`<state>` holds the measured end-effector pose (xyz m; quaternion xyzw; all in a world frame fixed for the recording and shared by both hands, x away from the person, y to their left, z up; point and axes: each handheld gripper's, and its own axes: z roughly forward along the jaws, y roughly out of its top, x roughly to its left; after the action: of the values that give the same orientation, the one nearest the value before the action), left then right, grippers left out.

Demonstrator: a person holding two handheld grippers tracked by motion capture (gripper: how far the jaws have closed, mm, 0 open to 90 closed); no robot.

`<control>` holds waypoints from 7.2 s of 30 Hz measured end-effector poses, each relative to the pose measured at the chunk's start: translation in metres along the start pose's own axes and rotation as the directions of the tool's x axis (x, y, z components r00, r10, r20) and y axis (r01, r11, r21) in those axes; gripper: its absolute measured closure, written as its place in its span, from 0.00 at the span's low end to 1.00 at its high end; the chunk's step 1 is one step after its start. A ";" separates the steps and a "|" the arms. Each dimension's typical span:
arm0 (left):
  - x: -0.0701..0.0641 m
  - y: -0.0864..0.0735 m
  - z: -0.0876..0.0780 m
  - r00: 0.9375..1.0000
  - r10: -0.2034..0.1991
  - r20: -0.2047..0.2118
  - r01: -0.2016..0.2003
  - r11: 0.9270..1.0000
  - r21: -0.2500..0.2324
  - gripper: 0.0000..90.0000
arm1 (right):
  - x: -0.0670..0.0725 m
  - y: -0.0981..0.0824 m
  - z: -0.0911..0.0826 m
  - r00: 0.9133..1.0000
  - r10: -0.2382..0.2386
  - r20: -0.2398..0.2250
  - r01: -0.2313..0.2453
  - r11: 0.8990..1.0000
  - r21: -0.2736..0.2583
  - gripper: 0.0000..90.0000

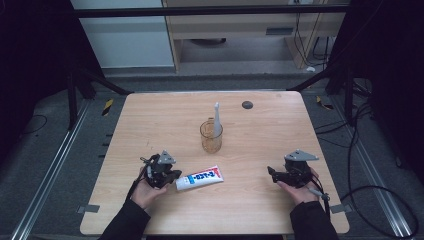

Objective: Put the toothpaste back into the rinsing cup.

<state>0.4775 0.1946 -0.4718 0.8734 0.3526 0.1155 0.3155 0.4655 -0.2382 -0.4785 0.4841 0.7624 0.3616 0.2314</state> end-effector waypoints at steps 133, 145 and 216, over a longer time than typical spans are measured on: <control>-0.011 0.067 -0.015 0.998 -0.060 -0.029 0.062 0.997 0.046 0.76 | -0.004 -0.001 0.000 1.000 0.019 0.001 -0.019 1.000 0.020 0.28; 0.006 0.069 -0.038 0.984 -0.136 -0.119 0.118 0.982 -0.145 0.76 | -0.003 -0.001 0.001 1.000 0.021 0.003 -0.021 1.000 0.016 0.28; 0.017 0.170 0.023 0.964 -0.258 -0.072 0.152 0.748 -0.646 0.76 | -0.001 -0.002 0.006 1.000 -0.023 0.013 0.024 1.000 -0.017 0.25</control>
<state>0.5918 0.1020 -0.3824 0.6595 0.4103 0.2602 0.5736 0.4694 -0.2380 -0.4843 0.4754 0.7635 0.3624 0.2445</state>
